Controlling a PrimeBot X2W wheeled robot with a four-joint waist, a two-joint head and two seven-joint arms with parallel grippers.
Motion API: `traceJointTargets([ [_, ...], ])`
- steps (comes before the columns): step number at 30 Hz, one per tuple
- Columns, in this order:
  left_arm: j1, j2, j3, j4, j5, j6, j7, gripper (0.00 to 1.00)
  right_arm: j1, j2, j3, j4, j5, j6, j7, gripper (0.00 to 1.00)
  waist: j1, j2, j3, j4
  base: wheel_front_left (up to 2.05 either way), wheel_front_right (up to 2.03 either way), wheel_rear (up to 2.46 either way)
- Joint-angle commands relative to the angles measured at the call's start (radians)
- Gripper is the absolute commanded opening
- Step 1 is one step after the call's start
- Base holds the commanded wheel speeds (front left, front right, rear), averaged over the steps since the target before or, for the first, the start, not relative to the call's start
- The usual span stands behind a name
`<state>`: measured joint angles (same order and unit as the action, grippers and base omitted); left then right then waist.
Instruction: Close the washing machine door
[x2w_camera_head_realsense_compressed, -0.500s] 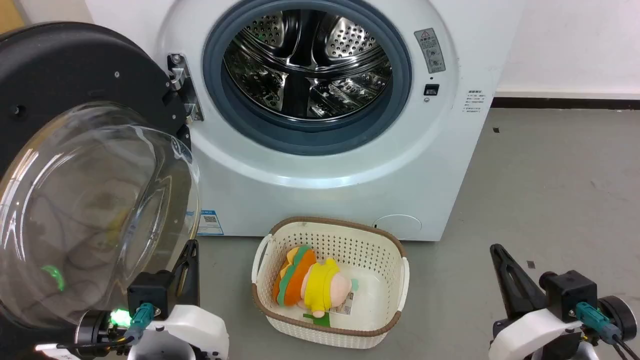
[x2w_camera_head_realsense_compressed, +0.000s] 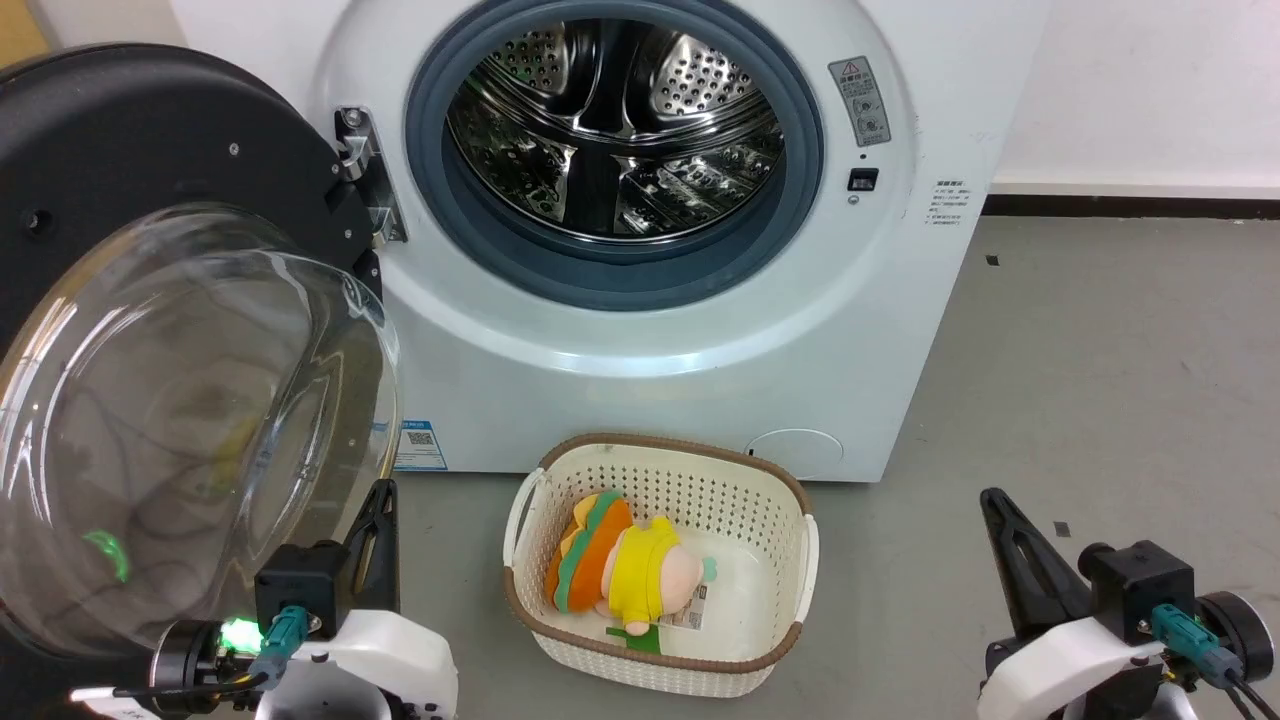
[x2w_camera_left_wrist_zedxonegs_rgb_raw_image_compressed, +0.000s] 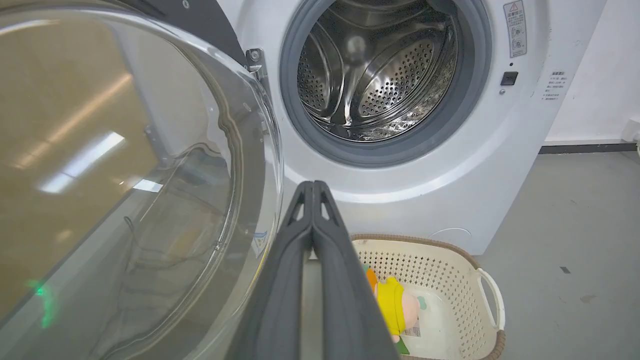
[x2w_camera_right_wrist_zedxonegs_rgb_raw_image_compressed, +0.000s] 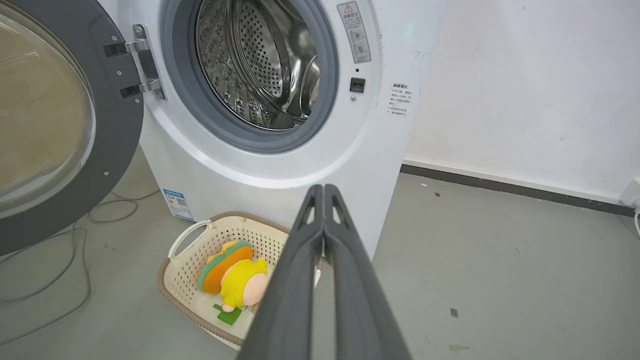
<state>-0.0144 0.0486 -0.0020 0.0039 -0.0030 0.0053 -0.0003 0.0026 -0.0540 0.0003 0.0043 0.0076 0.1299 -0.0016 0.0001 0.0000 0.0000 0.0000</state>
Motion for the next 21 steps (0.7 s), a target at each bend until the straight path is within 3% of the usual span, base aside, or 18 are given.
traceJointTargets([
  [1,0.014,0.002,0.002,-0.004,0.003,-0.005,0.000,0.00,-0.003,0.004,0.000,-0.004,-0.008,0.001,0.002,0.00,-0.0001,0.0000,0.000,0.000,0.00,0.00,0.00],
  [10,0.014,0.002,0.002,-0.004,0.003,-0.005,0.000,0.00,-0.003,0.004,0.000,-0.004,-0.008,0.001,0.002,0.00,-0.0001,0.0000,0.000,0.000,0.00,0.00,0.00],
  [11,0.000,0.000,0.000,0.000,0.000,0.000,0.000,1.00,0.000,0.000,0.000,0.000,0.000,0.000,0.000,1.00,0.0000,0.0000,0.000,0.000,0.00,0.00,0.00],
  [21,-0.003,0.000,-0.008,0.007,-0.006,0.017,-0.016,1.00,-0.002,0.000,-0.012,0.002,0.016,0.000,-0.015,1.00,0.0000,0.0000,0.002,0.000,0.00,0.00,0.00],
])
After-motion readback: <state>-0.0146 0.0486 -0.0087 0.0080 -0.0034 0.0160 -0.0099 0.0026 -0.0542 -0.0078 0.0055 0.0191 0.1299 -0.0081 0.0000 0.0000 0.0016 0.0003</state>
